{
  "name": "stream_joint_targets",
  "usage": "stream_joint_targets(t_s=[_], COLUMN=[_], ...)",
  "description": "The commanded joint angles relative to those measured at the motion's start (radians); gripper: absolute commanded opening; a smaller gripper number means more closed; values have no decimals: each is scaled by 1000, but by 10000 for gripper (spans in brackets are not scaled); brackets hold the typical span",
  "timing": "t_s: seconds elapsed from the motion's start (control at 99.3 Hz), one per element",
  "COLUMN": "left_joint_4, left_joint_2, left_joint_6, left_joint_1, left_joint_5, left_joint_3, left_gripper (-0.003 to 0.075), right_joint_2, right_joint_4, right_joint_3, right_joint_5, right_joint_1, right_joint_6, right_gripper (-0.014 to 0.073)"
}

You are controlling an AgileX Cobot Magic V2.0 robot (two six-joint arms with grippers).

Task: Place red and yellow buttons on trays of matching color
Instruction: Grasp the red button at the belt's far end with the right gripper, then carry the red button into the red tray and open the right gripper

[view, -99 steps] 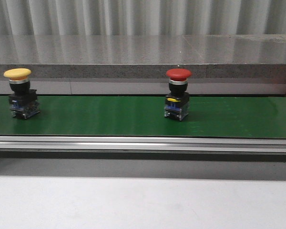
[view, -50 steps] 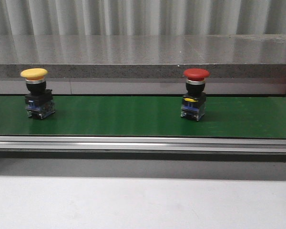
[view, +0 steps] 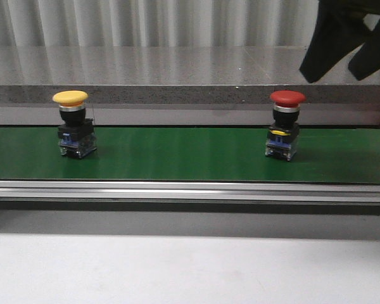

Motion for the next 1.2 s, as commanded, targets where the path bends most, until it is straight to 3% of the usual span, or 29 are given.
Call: stream_joint_targets(t_s=[0.0, 0.302, 0.373, 0.484, 0.494, 0.504, 0.615, 0.746, 0.887, 1.189], left_joint_4=[-14, -14, -14, -14, -14, -14, -14, -14, -14, -14], left_joint_2=[2, 2, 2, 2, 2, 2, 2, 2, 2, 2], left_joint_6=[-1, -1, -1, -1, -1, -1, -1, -1, -1, -1], left_joint_1=[-8, -8, -8, -8, -8, -8, -8, -8, -8, -8], left_joint_5=[-63, -61, -61, -61, -61, -61, -61, -61, -61, -61], left_joint_3=[-27, -27, -27, -27, -27, -27, -27, -27, -27, -27], left_gripper=[-19, -19, -19, -19, -19, -19, -19, -19, -19, -19], right_joint_2=[14, 137, 155, 161, 159, 157, 157, 157, 157, 166], right_joint_4=[21, 11, 10, 10, 10, 10, 10, 2, -9, -9], right_joint_3=[-51, -82, -82, -83, -84, -90, -138, -253, -371, -424], right_joint_5=[-52, -103, -105, -78, -76, -58, 19, 152, 236, 151], right_joint_1=[13, 13, 13, 13, 13, 13, 5, -46, -170, -522], right_joint_6=[-11, -14, -14, -8, -6, -5, -5, -5, -5, 59], right_gripper=[578, 576, 534, 341, 309, 194, 40, 35, 35, 35])
